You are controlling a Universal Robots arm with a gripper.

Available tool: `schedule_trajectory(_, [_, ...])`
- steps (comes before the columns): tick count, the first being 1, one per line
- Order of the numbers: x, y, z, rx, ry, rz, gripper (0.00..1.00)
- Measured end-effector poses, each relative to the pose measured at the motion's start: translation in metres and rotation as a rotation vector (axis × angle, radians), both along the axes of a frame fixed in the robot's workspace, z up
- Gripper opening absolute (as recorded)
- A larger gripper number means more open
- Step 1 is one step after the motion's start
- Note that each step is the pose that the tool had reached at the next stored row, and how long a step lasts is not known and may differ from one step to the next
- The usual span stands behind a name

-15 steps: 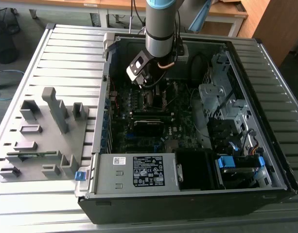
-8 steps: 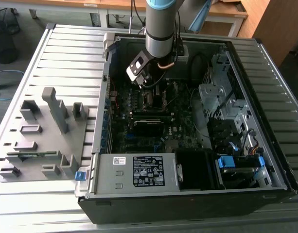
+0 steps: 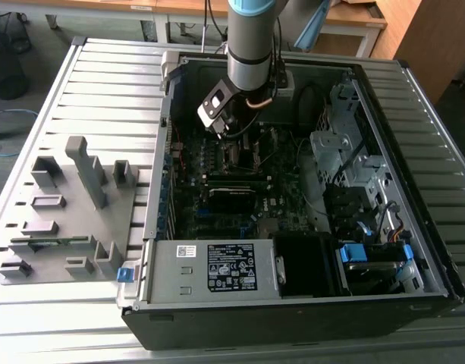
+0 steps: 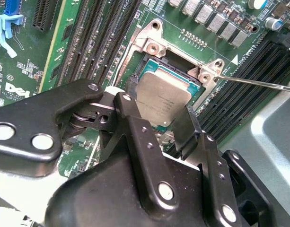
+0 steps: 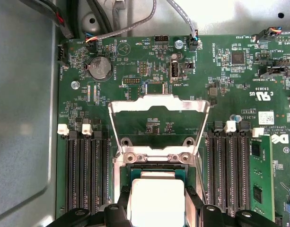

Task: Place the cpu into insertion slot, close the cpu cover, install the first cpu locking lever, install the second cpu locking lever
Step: 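Place the cpu into insertion slot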

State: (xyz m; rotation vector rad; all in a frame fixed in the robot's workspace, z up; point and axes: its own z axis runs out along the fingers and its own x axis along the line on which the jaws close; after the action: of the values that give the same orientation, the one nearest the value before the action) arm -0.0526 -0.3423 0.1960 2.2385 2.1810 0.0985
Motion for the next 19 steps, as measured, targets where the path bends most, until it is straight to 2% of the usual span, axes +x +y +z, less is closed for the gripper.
schedule_trajectory(19, [0.0003, 0.0, -0.0023, -0.0001, 0.0, 0.0, 0.53])
